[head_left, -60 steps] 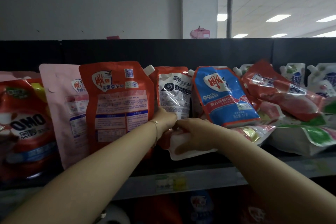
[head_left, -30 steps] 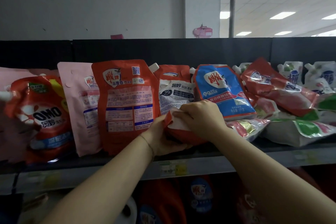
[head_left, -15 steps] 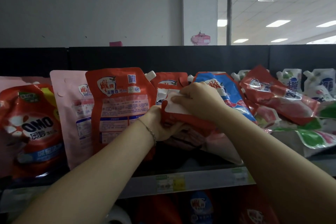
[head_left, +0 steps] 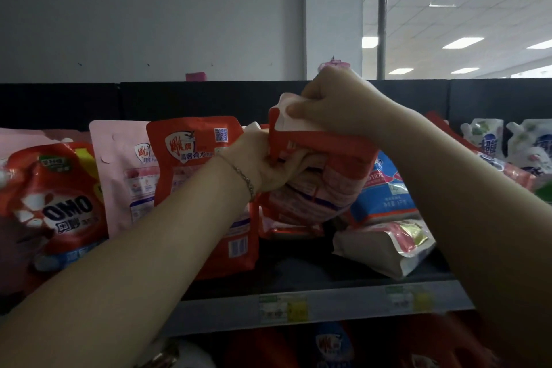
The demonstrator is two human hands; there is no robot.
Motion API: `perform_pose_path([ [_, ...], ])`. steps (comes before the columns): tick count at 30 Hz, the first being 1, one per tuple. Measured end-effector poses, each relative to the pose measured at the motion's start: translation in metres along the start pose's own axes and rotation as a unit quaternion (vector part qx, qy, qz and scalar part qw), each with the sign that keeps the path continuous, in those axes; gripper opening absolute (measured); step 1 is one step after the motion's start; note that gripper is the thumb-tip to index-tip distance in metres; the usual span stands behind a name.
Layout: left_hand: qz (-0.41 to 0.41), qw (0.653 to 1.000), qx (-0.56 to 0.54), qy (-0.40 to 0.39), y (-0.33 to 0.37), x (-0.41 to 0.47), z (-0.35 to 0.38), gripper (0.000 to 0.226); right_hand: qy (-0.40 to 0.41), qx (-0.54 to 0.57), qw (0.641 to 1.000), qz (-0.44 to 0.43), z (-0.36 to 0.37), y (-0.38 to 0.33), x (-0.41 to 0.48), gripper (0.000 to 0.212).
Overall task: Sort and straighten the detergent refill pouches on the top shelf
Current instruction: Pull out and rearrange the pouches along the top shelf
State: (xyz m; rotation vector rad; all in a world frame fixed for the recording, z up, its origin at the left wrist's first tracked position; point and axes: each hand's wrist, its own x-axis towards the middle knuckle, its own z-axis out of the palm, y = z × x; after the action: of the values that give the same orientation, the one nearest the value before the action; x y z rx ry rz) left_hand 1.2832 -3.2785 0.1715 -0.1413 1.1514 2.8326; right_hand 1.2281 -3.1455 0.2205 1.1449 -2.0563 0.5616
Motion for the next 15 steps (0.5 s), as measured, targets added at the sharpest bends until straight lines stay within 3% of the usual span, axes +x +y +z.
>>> perform_pose_path([
  [6, 0.053, 0.995, 0.080, -0.025, 0.008, 0.005, 0.010, 0.040, 0.045, -0.010, 0.998, -0.041, -0.011, -0.004, -0.006, 0.043],
  [12, 0.111, 0.978, 0.172, -0.049, -0.016, 0.032, -0.020, 0.033, 0.102, -0.056, 0.990, -0.085, 0.037, 0.021, -0.048, 0.036],
  [13, 0.116, 0.972, 0.202, -0.030, -0.021, 0.038, -0.029, 0.040, 0.099, -0.046, 0.989, -0.103, 0.047, 0.026, -0.059, 0.035],
  [15, 0.116, 0.960, 0.255, 0.005, -0.032, 0.048, -0.046, 0.049, 0.009, -0.011, 0.995, -0.097, 0.065, 0.037, -0.079, 0.038],
])
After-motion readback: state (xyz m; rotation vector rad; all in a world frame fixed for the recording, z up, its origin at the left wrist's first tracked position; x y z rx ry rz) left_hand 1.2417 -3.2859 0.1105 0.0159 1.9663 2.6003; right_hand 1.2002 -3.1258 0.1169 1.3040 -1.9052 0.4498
